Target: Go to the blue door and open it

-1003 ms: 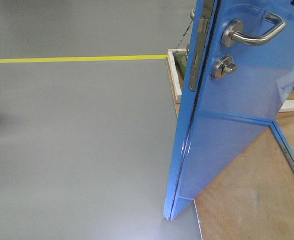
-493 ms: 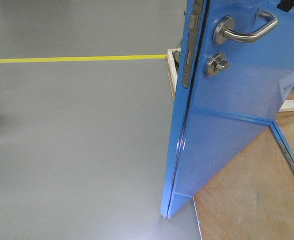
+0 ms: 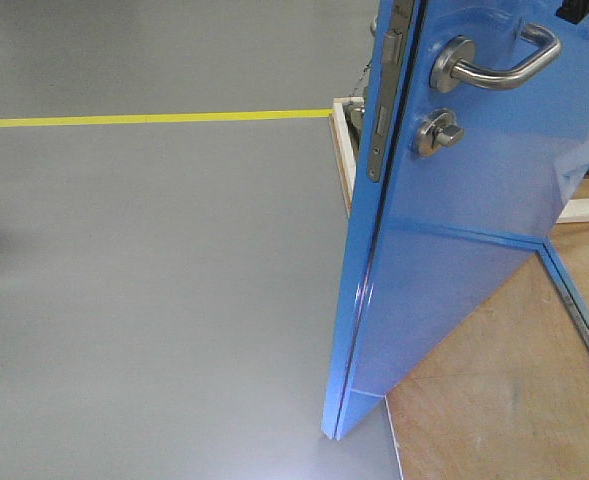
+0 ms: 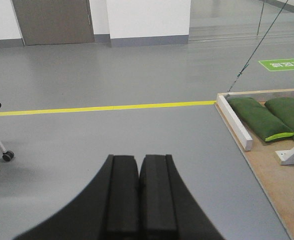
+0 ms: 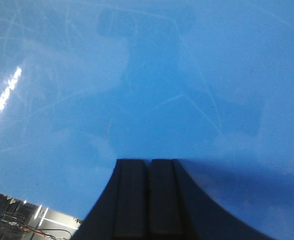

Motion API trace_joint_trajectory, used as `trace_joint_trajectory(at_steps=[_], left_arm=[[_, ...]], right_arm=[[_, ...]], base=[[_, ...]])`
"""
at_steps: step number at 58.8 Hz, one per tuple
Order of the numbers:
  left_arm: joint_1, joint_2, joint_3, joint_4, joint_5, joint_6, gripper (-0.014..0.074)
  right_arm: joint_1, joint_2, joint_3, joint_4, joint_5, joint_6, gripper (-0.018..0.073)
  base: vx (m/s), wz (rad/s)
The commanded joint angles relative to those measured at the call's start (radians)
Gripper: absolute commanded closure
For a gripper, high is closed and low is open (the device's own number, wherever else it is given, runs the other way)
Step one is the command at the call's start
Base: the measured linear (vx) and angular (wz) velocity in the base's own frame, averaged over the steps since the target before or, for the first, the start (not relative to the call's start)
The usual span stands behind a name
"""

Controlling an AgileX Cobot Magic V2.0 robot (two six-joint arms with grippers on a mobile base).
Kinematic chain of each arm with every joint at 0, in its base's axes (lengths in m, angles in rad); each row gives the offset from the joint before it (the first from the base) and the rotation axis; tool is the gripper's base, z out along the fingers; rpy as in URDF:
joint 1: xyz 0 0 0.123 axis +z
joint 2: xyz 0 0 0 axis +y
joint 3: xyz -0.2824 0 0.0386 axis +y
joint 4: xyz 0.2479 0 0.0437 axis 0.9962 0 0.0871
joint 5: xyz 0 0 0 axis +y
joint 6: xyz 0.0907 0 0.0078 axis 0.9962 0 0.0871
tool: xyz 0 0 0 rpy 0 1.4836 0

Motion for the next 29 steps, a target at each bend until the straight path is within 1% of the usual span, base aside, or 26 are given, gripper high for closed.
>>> trace_joint_trajectory(at_steps=[1,29], left_arm=[[-0.006,-0.013,-0.025,-0.003,-0.085,-0.007,0.0524],[-0.006,-0.013,-0.025,-0.003,-0.085,-0.007,0.0524]], right_arm=[[0.001,-0.030,-0.032,0.092,0.007,-0.014,0.0547],[0.001,-0.030,-0.032,0.092,0.006,-0.014,0.0547]], base=[[0.03,-0.01],[0.08,-0.02]])
